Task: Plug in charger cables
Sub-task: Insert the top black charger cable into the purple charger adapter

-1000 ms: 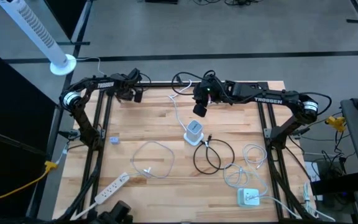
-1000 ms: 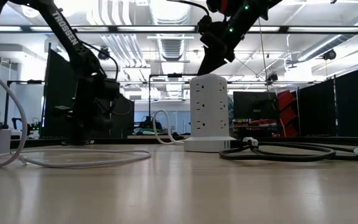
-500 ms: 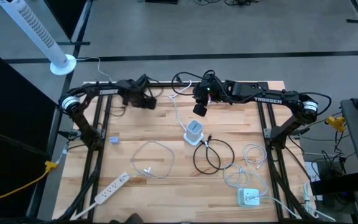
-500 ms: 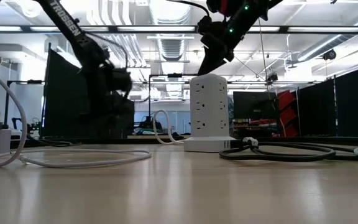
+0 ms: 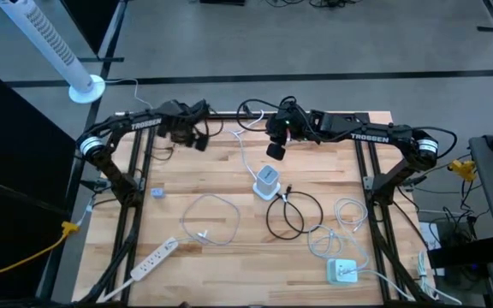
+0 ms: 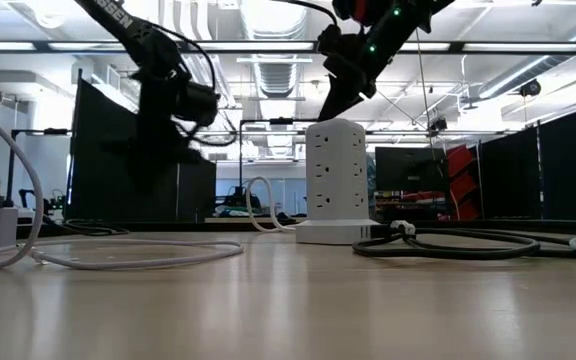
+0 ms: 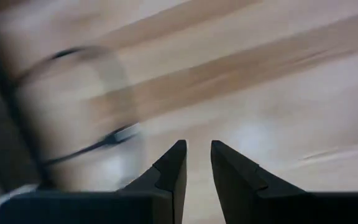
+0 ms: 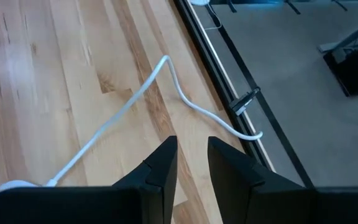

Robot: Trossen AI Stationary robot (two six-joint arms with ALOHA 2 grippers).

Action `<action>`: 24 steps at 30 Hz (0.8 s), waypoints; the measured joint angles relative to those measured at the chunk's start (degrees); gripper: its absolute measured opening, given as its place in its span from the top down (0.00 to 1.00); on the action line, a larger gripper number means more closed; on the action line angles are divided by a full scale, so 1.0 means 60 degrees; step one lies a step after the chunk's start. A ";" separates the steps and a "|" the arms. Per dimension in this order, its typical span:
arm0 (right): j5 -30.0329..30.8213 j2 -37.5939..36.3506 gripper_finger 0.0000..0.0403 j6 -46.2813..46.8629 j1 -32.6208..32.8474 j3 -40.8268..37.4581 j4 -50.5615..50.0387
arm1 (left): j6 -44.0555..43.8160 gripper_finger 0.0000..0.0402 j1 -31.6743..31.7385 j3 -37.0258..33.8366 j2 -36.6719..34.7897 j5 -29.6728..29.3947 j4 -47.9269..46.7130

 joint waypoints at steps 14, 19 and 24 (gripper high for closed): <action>-0.0069 0.0000 0.84 -0.0108 0.0000 0.0000 0.0211 | 0.5048 0.82 0.0216 0.0072 0.0688 -0.0030 -0.2874; -0.0100 0.0015 0.80 0.0327 0.0004 0.0000 0.0162 | 0.5549 0.75 0.0288 0.0059 0.1376 -0.0774 -0.3149; -0.0101 0.0018 0.76 0.0759 0.0017 0.0000 -0.0168 | 0.5871 0.63 0.0281 0.0051 0.2145 -0.0983 -0.3235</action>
